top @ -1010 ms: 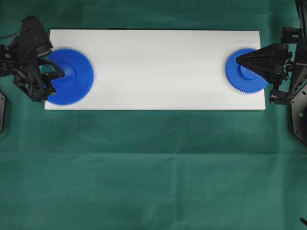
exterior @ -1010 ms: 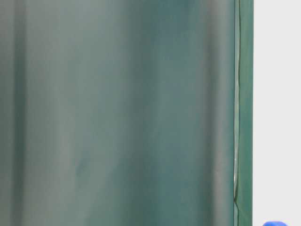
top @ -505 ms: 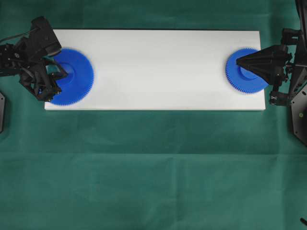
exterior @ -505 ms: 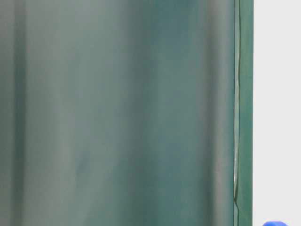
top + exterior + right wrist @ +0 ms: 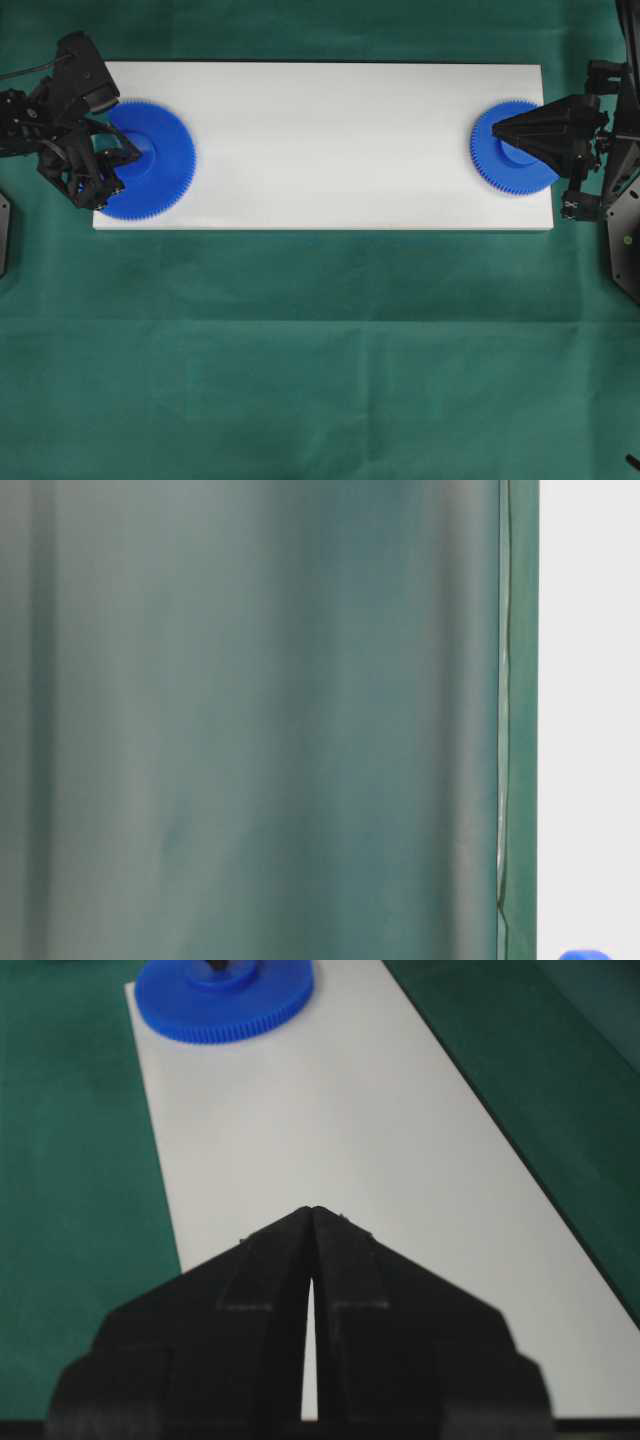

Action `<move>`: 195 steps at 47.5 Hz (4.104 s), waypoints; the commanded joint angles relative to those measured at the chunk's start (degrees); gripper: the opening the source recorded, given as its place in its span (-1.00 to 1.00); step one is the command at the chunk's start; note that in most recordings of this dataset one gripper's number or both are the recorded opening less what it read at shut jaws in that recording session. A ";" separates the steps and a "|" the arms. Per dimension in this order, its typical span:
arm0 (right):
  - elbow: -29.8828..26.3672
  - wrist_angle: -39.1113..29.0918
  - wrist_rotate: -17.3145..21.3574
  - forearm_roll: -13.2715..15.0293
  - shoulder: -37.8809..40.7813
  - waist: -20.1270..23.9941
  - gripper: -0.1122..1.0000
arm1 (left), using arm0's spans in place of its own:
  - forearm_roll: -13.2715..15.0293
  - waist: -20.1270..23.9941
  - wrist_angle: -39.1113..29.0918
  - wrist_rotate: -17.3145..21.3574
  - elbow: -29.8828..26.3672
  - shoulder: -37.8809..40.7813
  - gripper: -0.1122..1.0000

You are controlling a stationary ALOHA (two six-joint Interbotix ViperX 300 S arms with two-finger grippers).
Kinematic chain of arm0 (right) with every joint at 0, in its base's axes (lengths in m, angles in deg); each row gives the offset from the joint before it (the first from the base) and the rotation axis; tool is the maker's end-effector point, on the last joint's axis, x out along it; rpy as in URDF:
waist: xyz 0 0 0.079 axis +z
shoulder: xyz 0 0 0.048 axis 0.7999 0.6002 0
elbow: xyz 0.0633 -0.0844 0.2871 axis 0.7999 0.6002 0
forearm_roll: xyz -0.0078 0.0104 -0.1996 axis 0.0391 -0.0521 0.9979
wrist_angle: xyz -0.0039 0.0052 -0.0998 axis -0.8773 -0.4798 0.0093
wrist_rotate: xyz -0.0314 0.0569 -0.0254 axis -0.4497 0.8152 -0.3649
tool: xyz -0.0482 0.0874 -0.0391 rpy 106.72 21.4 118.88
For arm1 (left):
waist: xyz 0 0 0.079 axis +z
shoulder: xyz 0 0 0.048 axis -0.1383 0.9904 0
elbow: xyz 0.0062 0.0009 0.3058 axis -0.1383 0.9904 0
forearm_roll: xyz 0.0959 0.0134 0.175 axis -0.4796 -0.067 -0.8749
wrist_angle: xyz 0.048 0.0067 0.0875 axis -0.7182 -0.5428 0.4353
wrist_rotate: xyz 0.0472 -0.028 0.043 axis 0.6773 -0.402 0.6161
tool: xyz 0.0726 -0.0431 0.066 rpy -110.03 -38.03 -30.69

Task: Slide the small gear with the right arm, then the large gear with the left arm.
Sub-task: 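Lower the left gripper onto the hub of the left blue gear, then slide the left gear rightward with the left gripper toward the right gear, then hold the left gear meshed against the right gear, then slide the left gear back leftward to its starting spot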

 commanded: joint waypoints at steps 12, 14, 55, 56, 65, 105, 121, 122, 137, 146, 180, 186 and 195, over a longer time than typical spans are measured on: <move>-0.62 0.44 0.09 0.00 0.44 0.00 0.10 | -0.18 1.67 -0.70 0.09 0.97 -1.76 -0.80; -0.62 0.44 0.09 0.00 0.53 0.00 0.10 | -0.18 1.67 -0.70 0.09 1.05 -2.02 -0.80; -0.70 0.53 0.09 0.00 1.23 0.00 0.10 | -0.09 -3.08 9.23 0.00 -13.62 16.96 -0.80; -0.70 0.53 0.00 0.00 1.23 0.00 0.10 | -0.09 -3.16 9.23 0.09 -14.77 18.19 -0.80; -0.62 0.53 0.00 0.09 1.23 0.00 0.10 | -0.18 -4.83 8.88 0.79 -27.33 30.32 -0.80; 0.53 0.53 -0.09 0.09 0.97 0.00 0.10 | -0.35 -13.54 -5.36 6.94 -74.00 57.48 -0.80; 1.23 0.53 -0.09 0.09 0.09 -0.09 0.10 | -0.35 -13.27 -6.77 7.65 -73.56 56.69 -0.80; 1.23 0.53 -0.09 0.09 0.09 0.00 0.10 | -0.35 -13.27 -6.77 7.65 -73.56 56.69 -0.80; 1.41 0.53 0.00 0.09 0.00 0.00 0.10 | -0.35 -13.10 -6.94 7.65 -73.04 56.69 -0.80; 1.41 0.53 0.09 0.09 0.00 0.00 0.10 | -0.35 -12.66 -6.94 7.56 -71.46 55.81 -0.80; 1.76 0.53 0.53 -0.35 0.00 0.00 0.10 | -0.26 -6.42 -1.41 2.64 -38.50 35.77 -0.80; 1.76 0.53 0.62 -0.44 0.00 0.00 0.10 | -0.26 -4.83 0.18 -0.26 -31.46 31.46 -0.80; 1.76 0.53 0.70 -0.70 -0.18 0.18 0.10 | -0.26 -3.52 0.79 -2.64 -23.03 25.31 -0.80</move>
